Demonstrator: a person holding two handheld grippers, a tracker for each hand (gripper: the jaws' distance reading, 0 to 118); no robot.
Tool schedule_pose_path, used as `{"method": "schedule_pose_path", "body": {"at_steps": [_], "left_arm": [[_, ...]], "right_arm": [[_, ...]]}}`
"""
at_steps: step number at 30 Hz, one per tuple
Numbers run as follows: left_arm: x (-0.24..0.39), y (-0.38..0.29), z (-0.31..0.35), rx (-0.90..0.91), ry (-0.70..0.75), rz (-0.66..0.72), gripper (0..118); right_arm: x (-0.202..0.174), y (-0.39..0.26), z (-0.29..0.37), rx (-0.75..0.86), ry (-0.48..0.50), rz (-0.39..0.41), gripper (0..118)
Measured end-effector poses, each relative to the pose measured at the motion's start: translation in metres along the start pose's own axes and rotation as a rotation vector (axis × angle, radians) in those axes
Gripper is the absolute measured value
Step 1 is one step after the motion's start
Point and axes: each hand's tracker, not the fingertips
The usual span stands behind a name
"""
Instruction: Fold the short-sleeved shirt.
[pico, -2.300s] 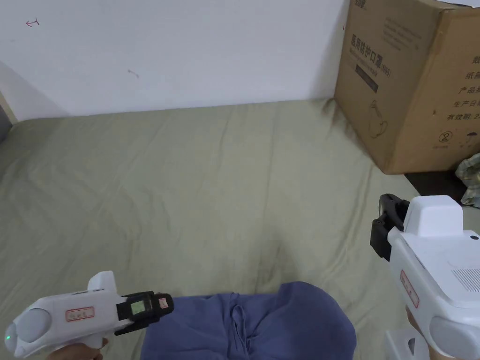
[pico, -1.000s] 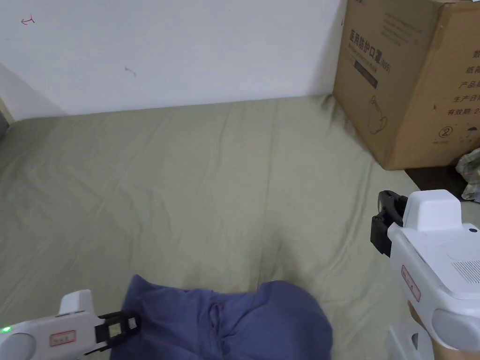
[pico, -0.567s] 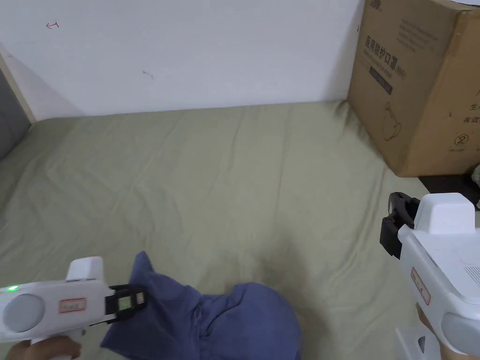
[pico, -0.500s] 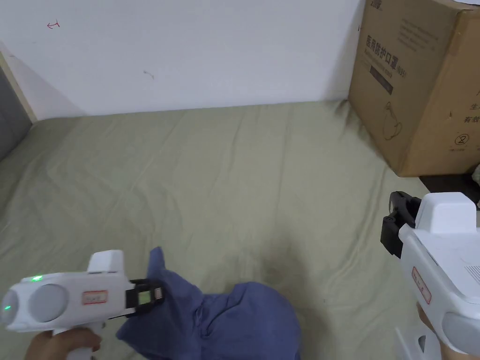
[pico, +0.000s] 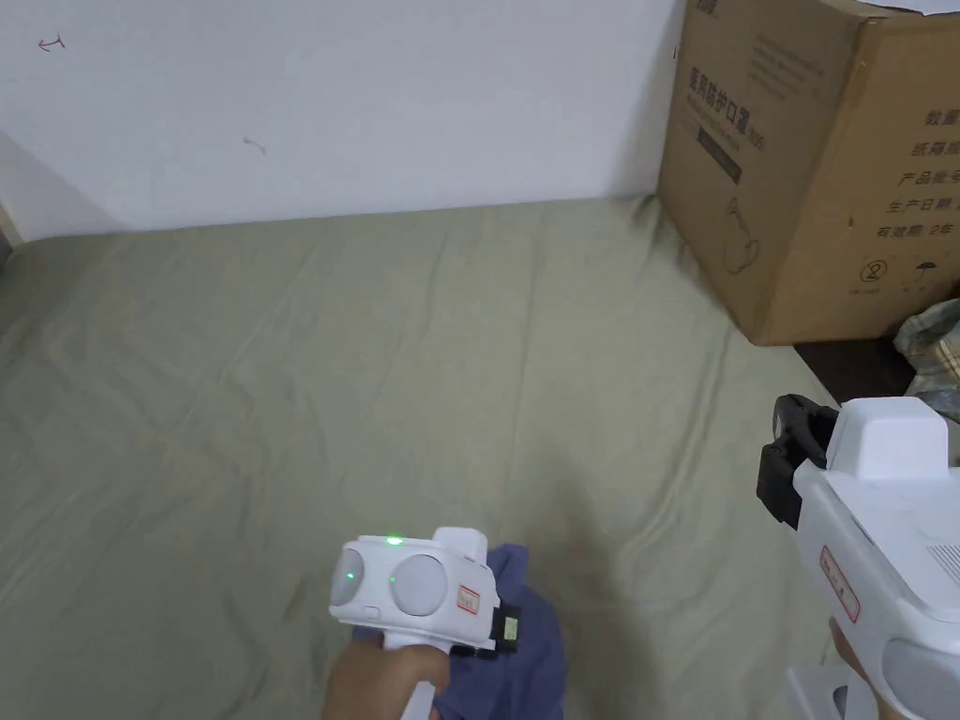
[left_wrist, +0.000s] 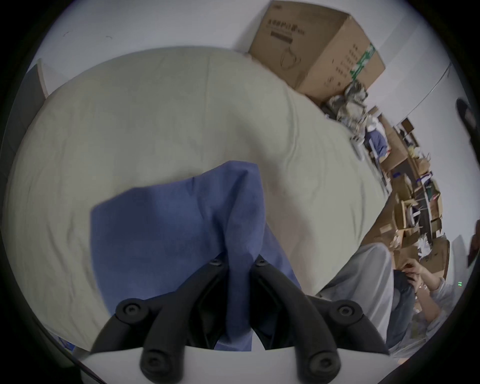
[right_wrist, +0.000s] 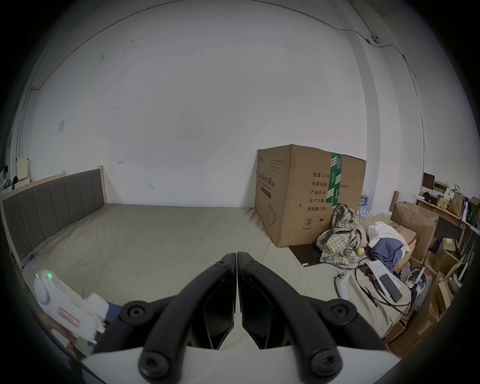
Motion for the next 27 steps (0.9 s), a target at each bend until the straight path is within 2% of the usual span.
{"method": "schedule_pose_path", "body": {"at_steps": [6,11,12,13,14,15,16,17,18,22,25,26,27], "left_arm": [[0.003,-0.005,-0.046,-0.055,0.028,0.059,11],[0.009,-0.004,-0.034,-0.049,0.048,-0.001,13],[0.009,-0.004,-0.026,-0.04,0.04,0.005,18],[0.008,-0.003,-0.017,-0.015,0.018,0.019,24],[0.008,-0.002,-0.007,0.016,-0.011,0.029,38],[0.007,-0.001,0.005,0.056,-0.049,0.026,64],[0.007,-0.001,0.016,0.1,-0.075,0.027,83],[0.007,-0.001,0.028,0.143,-0.082,0.023,100],[0.008,0.0,0.043,0.194,-0.083,0.019,110],[-0.004,-0.004,0.087,0.402,-0.068,0.021,110],[-0.017,-0.011,0.1,0.527,0.015,0.015,106],[-0.021,-0.013,0.101,0.555,0.062,0.01,98],[-0.025,-0.016,0.102,0.579,0.094,0.025,76]], "right_arm": [[0.006,-0.001,0.002,-0.003,-0.015,-0.003,2],[0.008,0.0,0.003,-0.001,-0.019,-0.007,2],[0.007,0.0,0.003,0.0,-0.018,-0.007,2],[0.007,0.001,0.004,0.003,-0.017,-0.006,2],[0.006,0.002,0.004,0.005,-0.017,-0.006,2],[0.006,0.003,0.004,0.008,-0.016,-0.006,2],[0.005,0.004,0.004,0.011,-0.013,-0.007,2],[0.004,0.005,0.005,0.013,-0.012,-0.007,2],[0.004,0.006,0.005,0.016,-0.011,-0.006,2],[0.001,0.008,0.007,0.026,-0.007,-0.011,2],[0.0,0.009,0.007,0.029,-0.004,-0.011,2],[0.0,0.009,0.007,0.029,-0.002,-0.011,2],[-0.001,0.01,0.008,0.029,-0.001,-0.01,2]]}}
